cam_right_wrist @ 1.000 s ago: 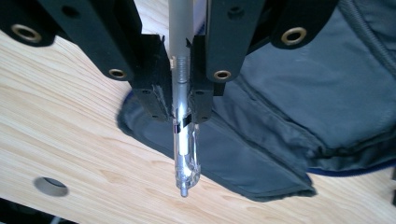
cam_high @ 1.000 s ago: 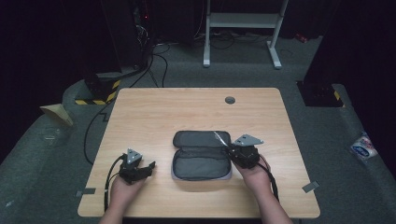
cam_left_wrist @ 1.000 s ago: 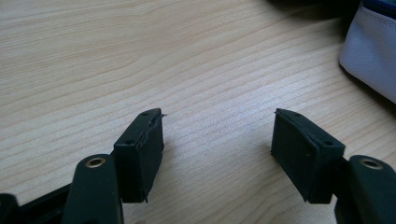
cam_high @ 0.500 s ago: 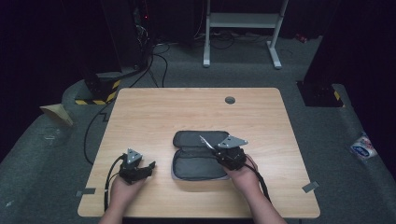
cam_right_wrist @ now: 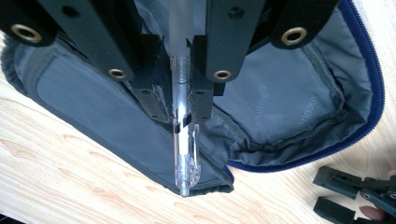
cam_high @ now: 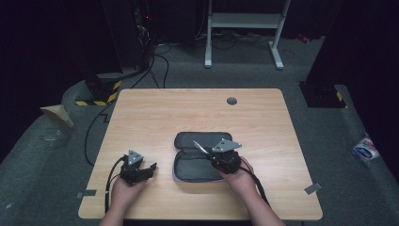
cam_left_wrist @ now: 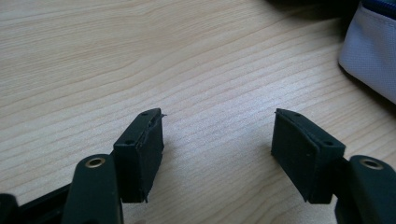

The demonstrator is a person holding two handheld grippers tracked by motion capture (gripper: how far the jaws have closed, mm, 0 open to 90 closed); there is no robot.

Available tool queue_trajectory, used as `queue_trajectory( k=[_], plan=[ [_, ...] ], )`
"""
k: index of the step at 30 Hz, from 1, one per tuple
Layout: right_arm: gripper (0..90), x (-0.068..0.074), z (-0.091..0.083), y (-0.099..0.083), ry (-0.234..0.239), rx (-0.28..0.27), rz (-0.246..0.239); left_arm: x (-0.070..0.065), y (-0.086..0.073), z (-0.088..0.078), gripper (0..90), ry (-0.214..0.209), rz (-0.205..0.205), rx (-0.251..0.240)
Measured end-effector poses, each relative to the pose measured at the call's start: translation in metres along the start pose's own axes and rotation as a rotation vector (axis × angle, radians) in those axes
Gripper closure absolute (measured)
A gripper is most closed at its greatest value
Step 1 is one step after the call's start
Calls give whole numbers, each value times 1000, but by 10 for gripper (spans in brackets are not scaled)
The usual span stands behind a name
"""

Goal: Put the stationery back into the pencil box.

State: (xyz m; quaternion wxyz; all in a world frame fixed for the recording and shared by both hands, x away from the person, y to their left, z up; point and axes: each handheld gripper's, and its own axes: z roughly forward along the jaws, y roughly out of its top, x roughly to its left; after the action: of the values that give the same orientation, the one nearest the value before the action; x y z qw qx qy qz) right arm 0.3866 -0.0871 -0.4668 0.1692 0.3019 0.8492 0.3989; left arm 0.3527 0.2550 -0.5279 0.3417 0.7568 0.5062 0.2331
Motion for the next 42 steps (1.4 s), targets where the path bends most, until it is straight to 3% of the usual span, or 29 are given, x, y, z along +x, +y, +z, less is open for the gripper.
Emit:
queue_trajectory(
  k=[16, 27, 42],
  plan=[
    [782, 16, 9, 11, 43, -7, -45, 0, 0, 0, 343, -1, -1, -1],
    [782, 25, 17, 8, 70, 29, -73, 0, 0, 0, 342, -2, -1, -1],
    [754, 26, 18, 6, 76, 50, -84, 0, 0, 0, 342, -2, 0, -1]
  ],
)
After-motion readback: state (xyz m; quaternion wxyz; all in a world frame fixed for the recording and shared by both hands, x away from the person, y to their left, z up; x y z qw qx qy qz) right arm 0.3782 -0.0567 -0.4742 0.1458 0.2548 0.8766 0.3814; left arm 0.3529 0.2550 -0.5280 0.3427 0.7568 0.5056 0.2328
